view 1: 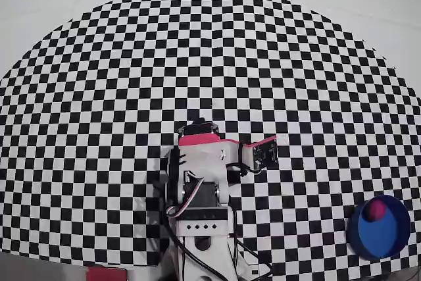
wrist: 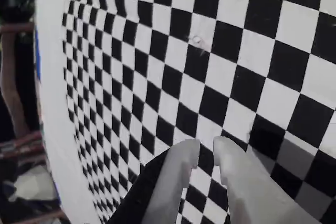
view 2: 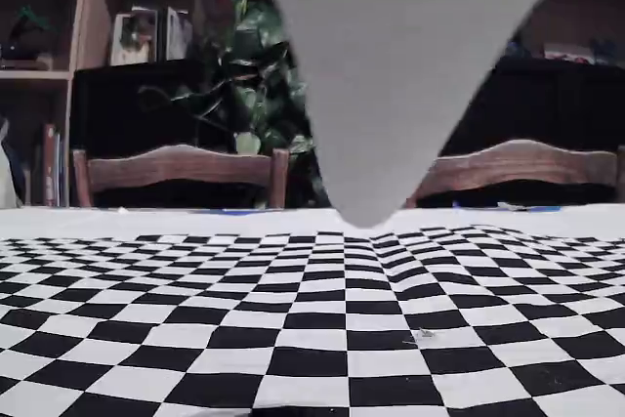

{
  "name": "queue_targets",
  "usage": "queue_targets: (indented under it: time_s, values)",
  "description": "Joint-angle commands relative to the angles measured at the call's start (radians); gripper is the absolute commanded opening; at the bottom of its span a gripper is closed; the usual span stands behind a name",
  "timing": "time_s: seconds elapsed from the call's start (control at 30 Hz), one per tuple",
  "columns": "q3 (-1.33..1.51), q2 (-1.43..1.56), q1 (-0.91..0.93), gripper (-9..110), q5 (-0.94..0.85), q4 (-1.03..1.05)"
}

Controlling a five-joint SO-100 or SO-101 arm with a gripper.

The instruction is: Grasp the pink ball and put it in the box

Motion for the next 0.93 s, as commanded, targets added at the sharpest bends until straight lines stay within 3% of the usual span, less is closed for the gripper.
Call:
queue_targets:
  time_s: [0.0,0.9]
  values:
    - [0.006,0.017,-0.005,0,0.005,0.006]
    - [0.008,0.017,-0.006,0,-0.005,0.006]
